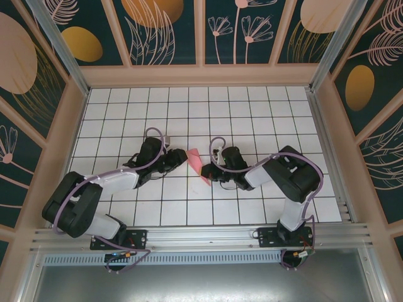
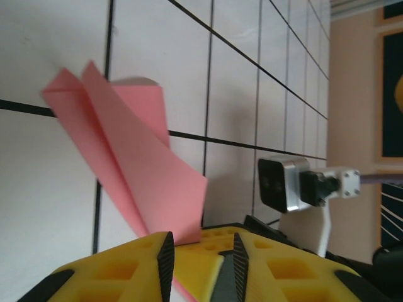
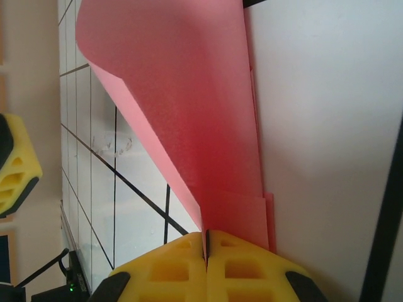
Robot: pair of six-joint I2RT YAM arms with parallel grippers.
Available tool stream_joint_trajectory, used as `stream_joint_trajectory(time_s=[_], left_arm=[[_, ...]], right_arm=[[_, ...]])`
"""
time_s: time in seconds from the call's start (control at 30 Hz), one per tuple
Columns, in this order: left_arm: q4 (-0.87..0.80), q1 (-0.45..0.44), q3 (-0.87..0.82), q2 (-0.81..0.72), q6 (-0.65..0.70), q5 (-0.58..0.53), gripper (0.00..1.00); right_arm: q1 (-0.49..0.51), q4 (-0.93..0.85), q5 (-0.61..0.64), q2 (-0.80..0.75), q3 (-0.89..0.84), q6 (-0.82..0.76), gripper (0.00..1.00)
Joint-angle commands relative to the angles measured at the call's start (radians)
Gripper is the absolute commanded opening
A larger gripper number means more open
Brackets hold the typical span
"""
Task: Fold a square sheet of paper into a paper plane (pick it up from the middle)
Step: Fold the wing for the fifth time at the center of the table.
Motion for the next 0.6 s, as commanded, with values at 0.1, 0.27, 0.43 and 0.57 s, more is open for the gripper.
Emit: stream_joint_trajectory(time_s=[0.1, 0.27, 0.43, 0.57], left_arm=[[0.182, -0.03, 0.001, 0.066, -0.036, 0.07, 0.35], [0.221, -0.062, 0.017, 0.116, -0.04, 0.068, 0.35], [0.272, -0.079, 0.024, 0.158, -0.047, 0.066, 0.36], [0.305, -0.09, 0.035, 0.196, -0.049, 0.067, 0.37]], right_arm=[[-0.008, -0.041, -0.034, 0.052, 0.019, 0.076, 0.0], [-0.011, -0.018, -0.039, 0.059, 0.015, 0.107, 0.0], [-0.016, -0.009, -0.045, 0.072, 0.014, 0.13, 0.0], [-0.018, -0.014, -0.047, 0.083, 0.019, 0.132, 0.0]])
